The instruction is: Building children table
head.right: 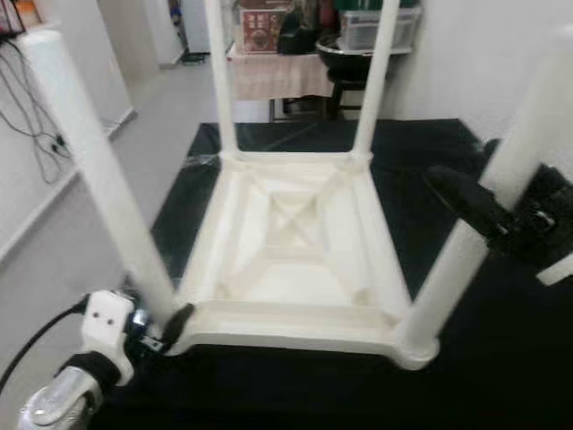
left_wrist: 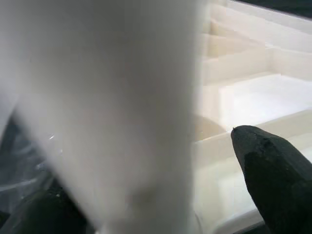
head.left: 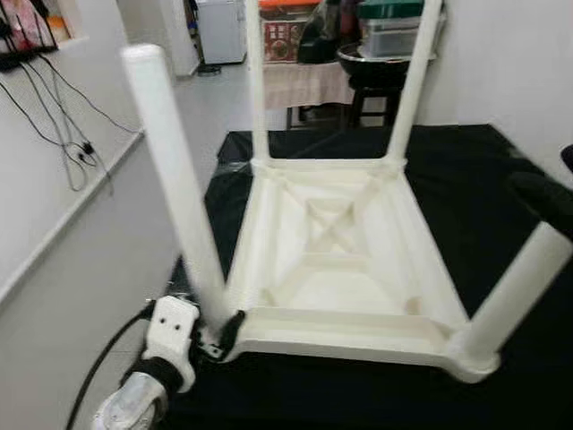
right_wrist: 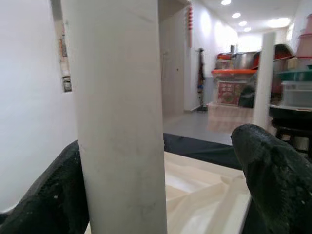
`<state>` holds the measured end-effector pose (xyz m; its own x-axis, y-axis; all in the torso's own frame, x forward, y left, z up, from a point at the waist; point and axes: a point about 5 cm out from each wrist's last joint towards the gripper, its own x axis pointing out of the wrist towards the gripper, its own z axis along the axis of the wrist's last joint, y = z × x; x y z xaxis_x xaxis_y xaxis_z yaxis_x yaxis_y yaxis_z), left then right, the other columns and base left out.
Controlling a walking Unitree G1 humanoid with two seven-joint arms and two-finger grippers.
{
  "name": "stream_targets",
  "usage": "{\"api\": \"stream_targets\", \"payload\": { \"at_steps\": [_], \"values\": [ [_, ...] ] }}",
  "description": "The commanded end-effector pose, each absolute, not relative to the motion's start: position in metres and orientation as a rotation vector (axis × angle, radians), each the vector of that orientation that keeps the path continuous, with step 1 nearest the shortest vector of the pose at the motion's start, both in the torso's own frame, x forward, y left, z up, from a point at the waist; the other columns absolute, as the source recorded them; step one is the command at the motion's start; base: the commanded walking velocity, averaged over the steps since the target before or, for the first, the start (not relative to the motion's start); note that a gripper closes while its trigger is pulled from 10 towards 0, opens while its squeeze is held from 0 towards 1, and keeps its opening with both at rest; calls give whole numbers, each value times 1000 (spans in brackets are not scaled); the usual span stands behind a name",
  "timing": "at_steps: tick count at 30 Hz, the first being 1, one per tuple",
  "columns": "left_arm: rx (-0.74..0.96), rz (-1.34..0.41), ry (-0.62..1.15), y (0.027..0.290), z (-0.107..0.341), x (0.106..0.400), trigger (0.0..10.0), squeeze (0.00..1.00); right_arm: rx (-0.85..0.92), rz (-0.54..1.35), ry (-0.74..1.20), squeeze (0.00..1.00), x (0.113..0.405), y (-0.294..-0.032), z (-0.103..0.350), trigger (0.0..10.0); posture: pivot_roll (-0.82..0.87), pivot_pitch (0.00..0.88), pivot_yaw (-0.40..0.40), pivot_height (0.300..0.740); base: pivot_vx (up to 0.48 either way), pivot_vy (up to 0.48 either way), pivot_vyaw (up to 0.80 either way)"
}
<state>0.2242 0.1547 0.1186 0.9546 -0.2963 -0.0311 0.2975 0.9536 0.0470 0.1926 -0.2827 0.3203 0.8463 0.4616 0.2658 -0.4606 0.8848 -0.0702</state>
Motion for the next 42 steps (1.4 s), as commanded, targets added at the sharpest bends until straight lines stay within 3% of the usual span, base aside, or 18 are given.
{"api": "stream_targets", "payload": {
  "at_steps": [1, 23, 24, 25, 26, 27, 42],
  "values": [
    [61, -283, 40, 159, 117, 224, 10000, 0, -4, 492, -268, 0, 193, -282, 319, 10000, -119, 66, -6, 740, 0, 0, 0],
    [32, -256, 40, 158, 117, 223, 10000, 0, -2, 529, -253, 0, 198, -274, 318, 10000, -120, 70, -18, 740, 0, 0, 0],
    [31, -251, 36, 158, 117, 223, 2078, 0, -1, 531, -256, 0, 198, -273, 318, 10000, -120, 67, -17, 740, 0, 0, 0],
    [29, -248, 35, 158, 117, 223, 0, 0, 4, 535, -262, 0, 198, -272, 319, 4510, -121, 66, -17, 740, 0, 0, 0],
    [28, -246, 35, 158, 117, 222, 0, 0, 8, 538, -267, 0, 199, -272, 319, 4510, -121, 66, -17, 740, 0, 0, 0],
    [27, -243, 36, 158, 116, 222, 0, 0, 9, 543, -272, 0, 199, -271, 320, 0, -121, 65, -17, 740, 0, 0, 0],
    [36, -214, 23, 162, 117, 223, 0, 0, 15, 542, -272, 0, 202, -268, 319, 0, -113, 54, -17, 740, 0, 0, 0]
  ]
}}
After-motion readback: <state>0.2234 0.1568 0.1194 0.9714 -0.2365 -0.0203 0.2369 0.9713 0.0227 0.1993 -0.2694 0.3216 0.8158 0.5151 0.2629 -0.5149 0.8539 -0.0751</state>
